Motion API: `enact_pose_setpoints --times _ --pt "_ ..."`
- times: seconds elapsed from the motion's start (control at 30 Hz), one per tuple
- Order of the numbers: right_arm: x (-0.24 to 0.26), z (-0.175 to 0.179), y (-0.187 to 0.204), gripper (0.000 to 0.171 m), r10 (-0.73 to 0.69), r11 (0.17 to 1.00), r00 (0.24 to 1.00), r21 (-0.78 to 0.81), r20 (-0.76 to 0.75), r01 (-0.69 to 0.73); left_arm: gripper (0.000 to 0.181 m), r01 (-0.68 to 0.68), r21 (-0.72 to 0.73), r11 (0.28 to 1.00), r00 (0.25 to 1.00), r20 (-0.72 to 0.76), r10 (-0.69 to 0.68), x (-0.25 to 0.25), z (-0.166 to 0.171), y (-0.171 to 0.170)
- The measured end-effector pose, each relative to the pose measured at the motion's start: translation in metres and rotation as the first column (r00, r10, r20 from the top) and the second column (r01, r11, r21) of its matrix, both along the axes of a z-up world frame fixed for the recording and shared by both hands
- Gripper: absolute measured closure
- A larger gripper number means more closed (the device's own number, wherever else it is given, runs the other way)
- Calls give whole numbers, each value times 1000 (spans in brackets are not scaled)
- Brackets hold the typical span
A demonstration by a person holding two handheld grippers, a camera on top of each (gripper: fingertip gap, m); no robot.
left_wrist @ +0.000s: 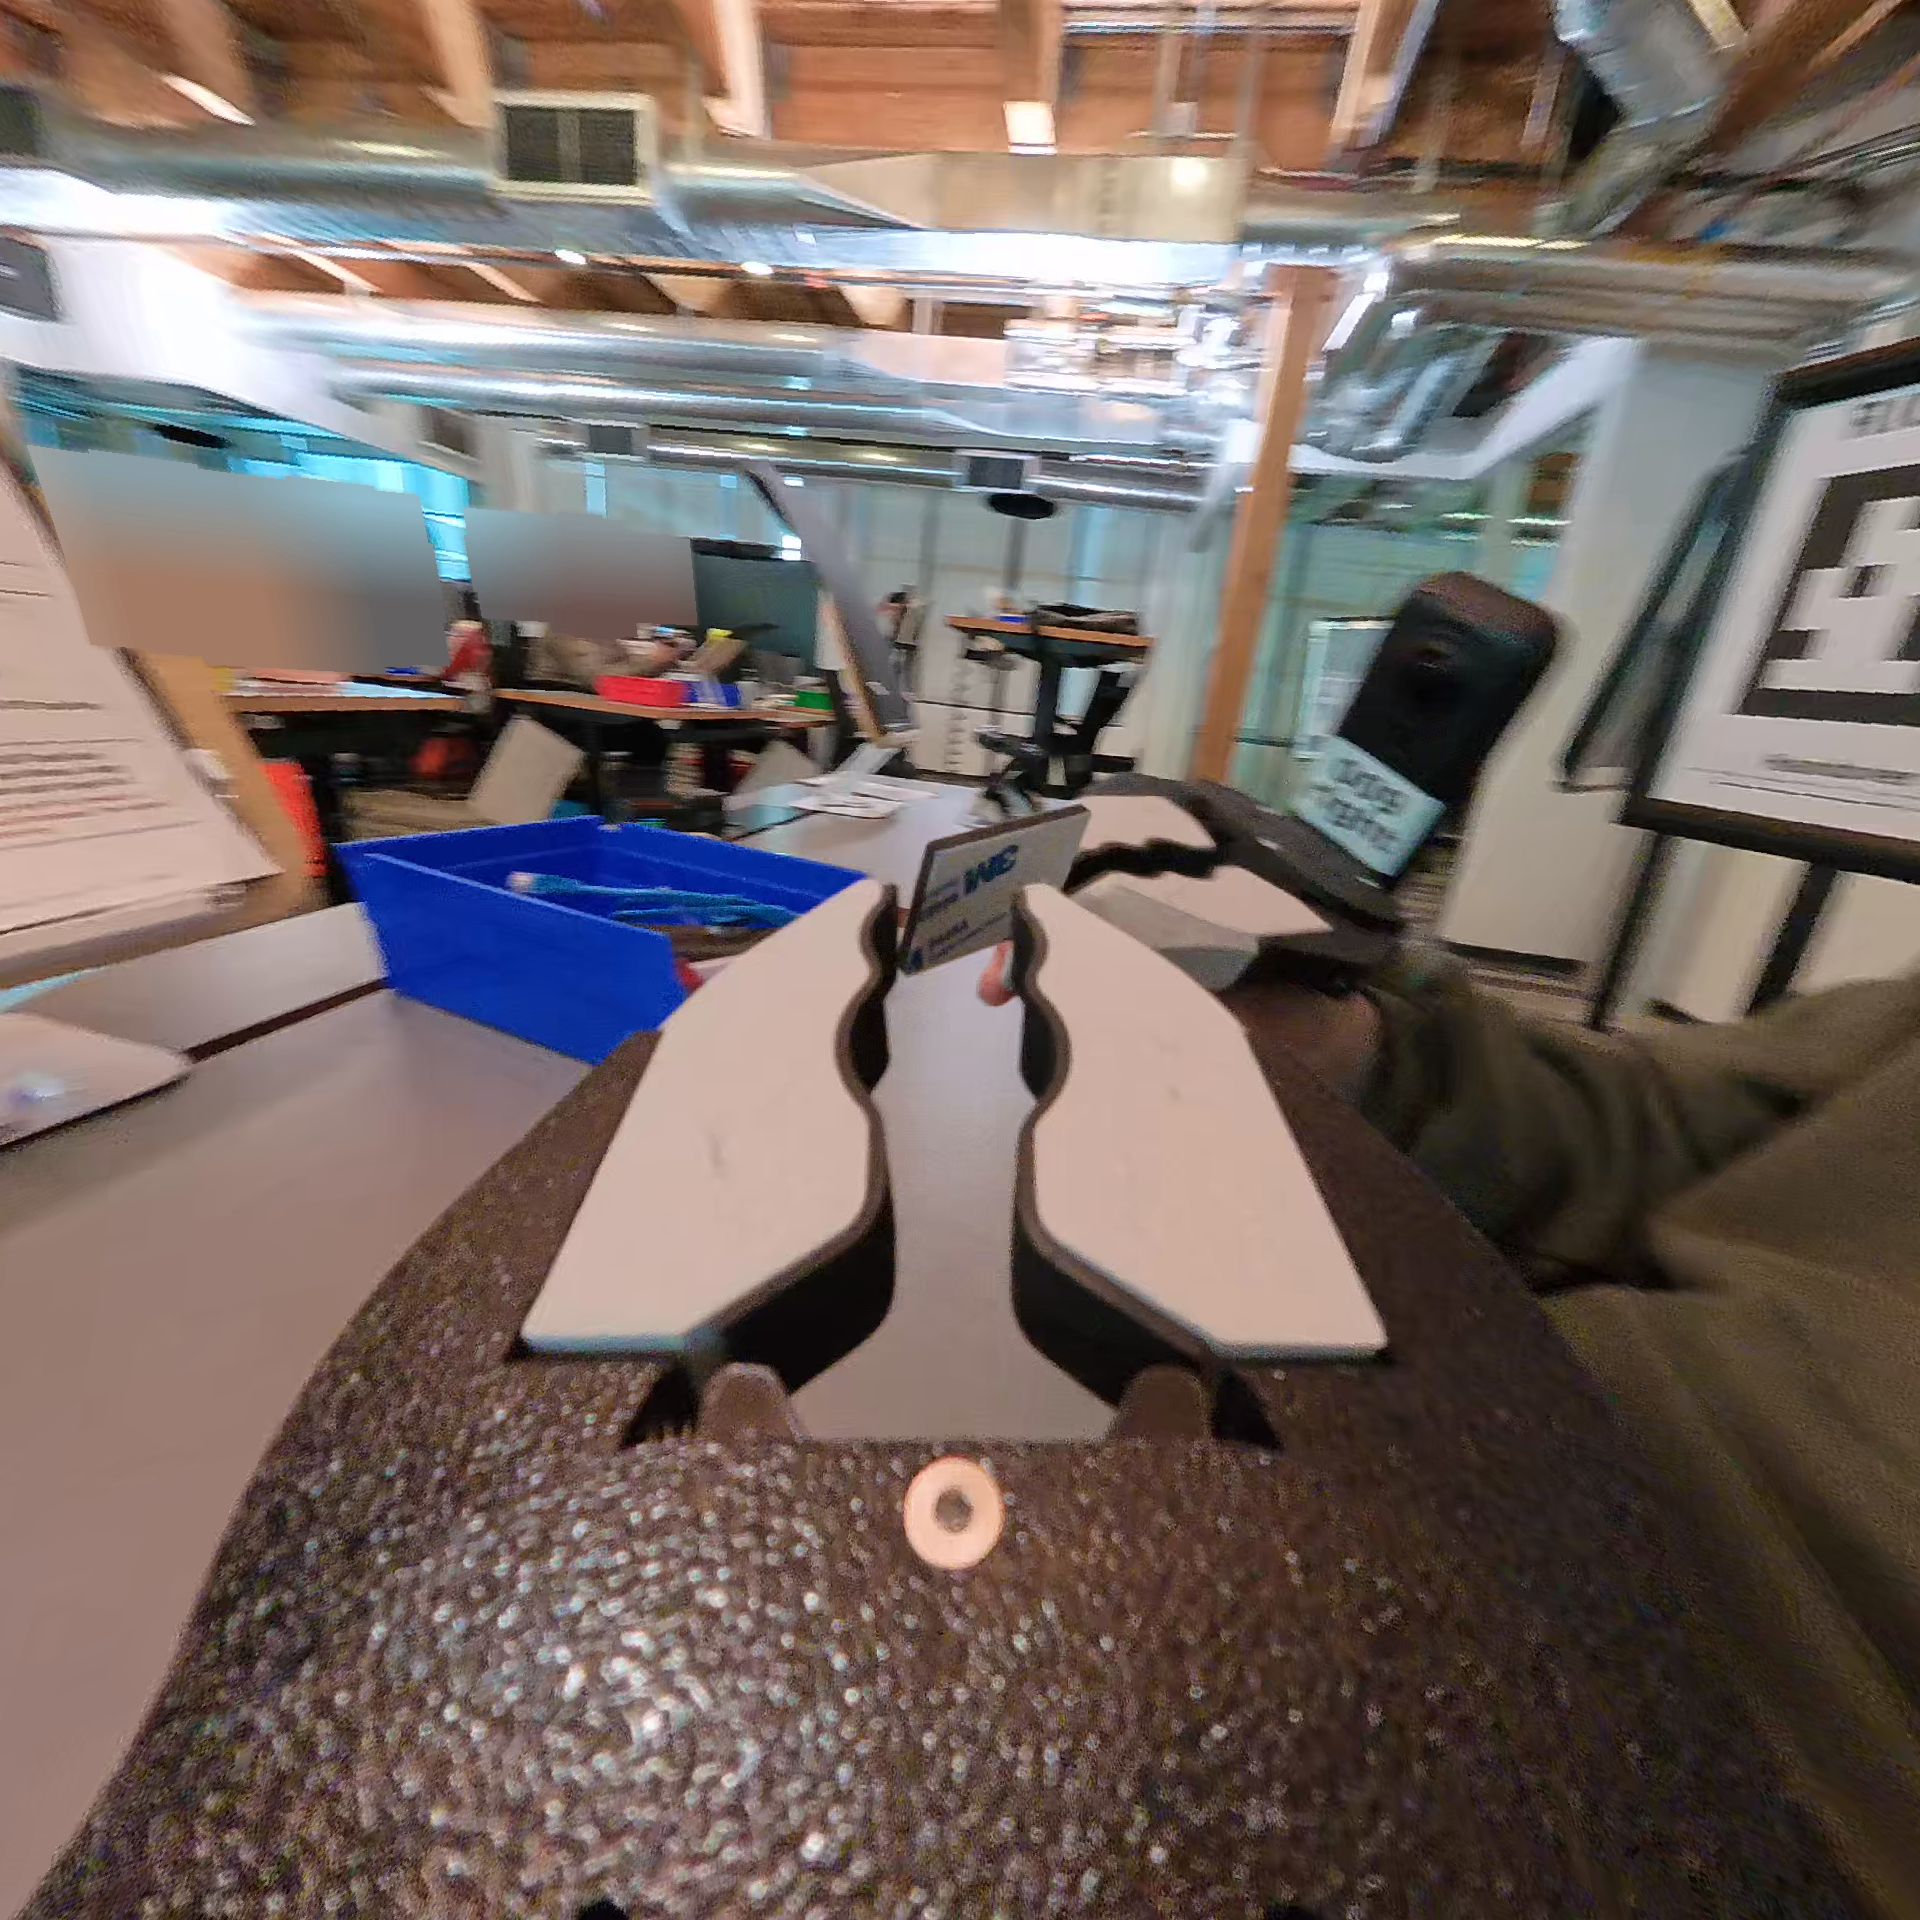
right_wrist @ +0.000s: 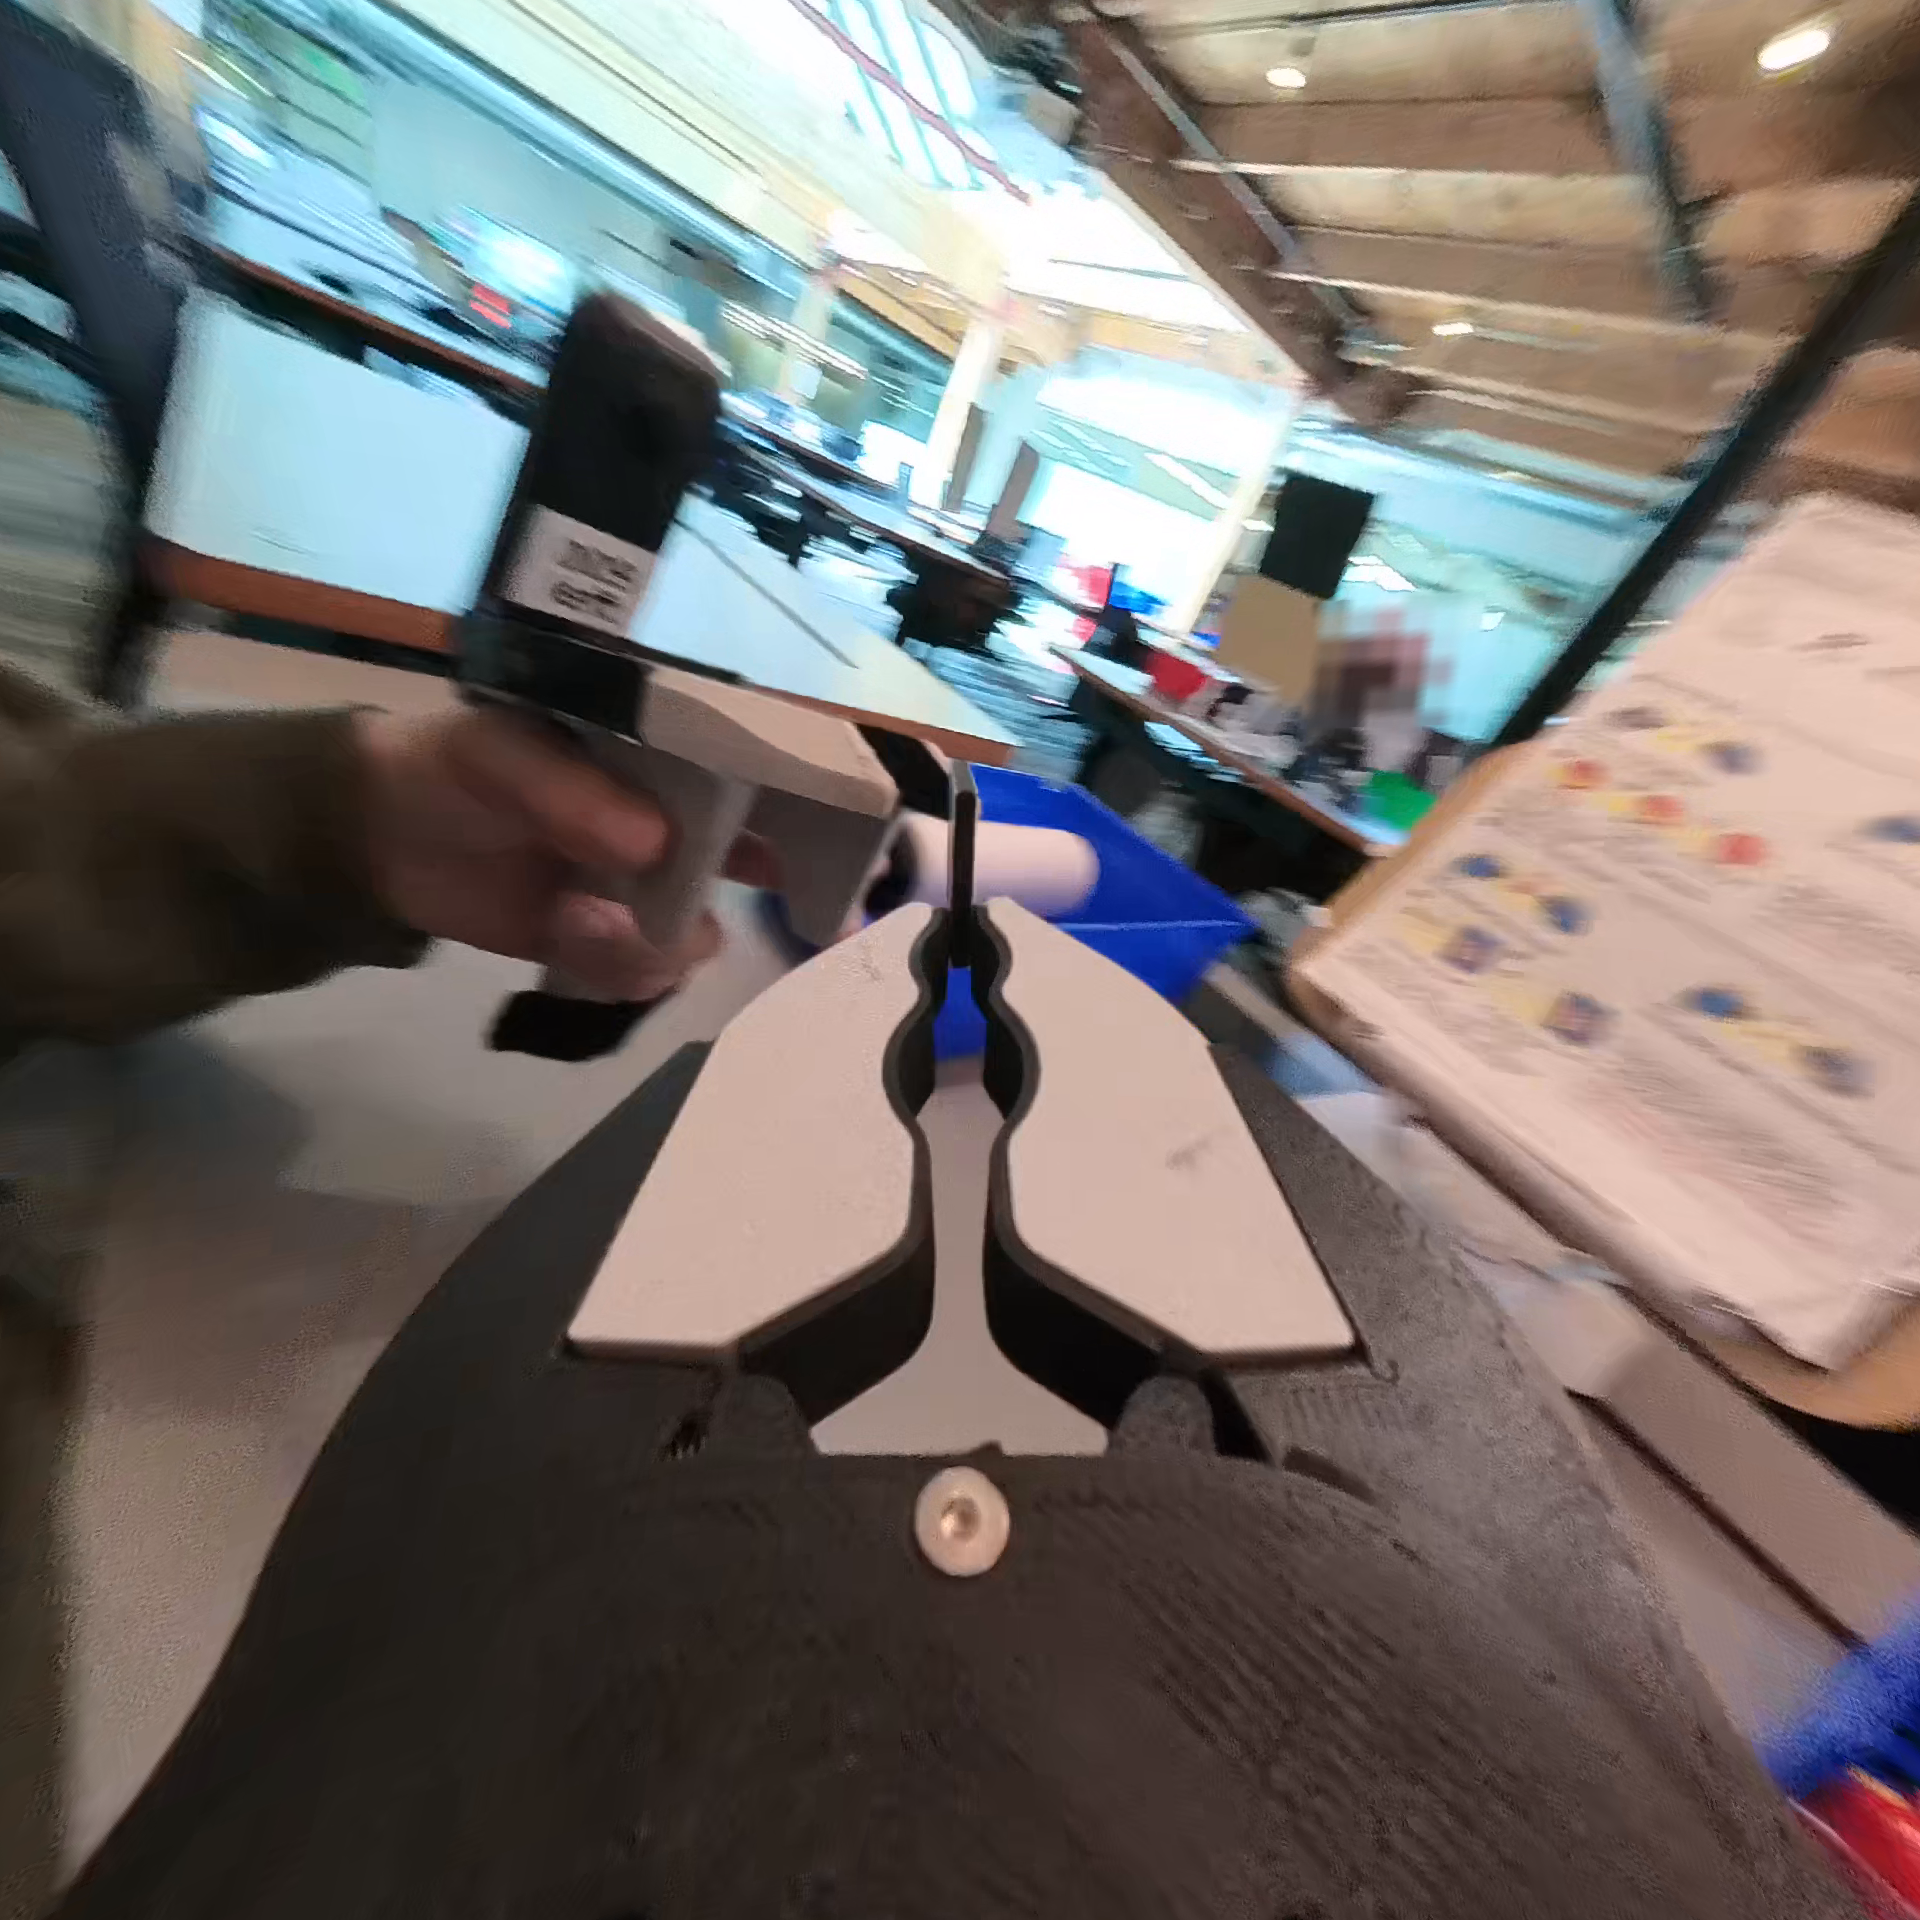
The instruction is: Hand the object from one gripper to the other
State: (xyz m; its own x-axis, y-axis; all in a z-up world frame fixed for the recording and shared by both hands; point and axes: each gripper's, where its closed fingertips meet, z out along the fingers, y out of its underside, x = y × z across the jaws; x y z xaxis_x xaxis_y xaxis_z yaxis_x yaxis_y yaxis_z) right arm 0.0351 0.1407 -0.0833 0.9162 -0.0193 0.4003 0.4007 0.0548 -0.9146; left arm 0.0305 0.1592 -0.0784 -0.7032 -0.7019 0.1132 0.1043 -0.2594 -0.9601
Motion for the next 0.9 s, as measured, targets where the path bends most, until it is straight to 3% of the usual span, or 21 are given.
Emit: enact_pose_setpoints --times 0.1,0.23,0.4,0.7,0.8,0.9 --pt "19 2 -2 168 -237 971 957 30 165 235 144 -142 32 989 990 -10 142 12 4 0" --pt "25 -1 -3 168 -339 939 893 47 296 341 130 -247 51 968 969 1 248 21 9 -10" --pt "22 -2 -2 168 -357 932 876 55 324 359 124 -299 91 950 952 -48 304 29 1 -12" --pt "21 -8 1 168 -377 920 840 51 389 389 135 -300 82 951 952 -39 303 31 -1 -18" --pt "16 -11 4 166 -337 935 864 25 375 354 137 -297 96 950 953 -22 301 30 -1 -16" --pt "5 -16 8 148 -226 968 933 -44 279 247 137 -276 146 950 961 13 277 26 -2 -14"
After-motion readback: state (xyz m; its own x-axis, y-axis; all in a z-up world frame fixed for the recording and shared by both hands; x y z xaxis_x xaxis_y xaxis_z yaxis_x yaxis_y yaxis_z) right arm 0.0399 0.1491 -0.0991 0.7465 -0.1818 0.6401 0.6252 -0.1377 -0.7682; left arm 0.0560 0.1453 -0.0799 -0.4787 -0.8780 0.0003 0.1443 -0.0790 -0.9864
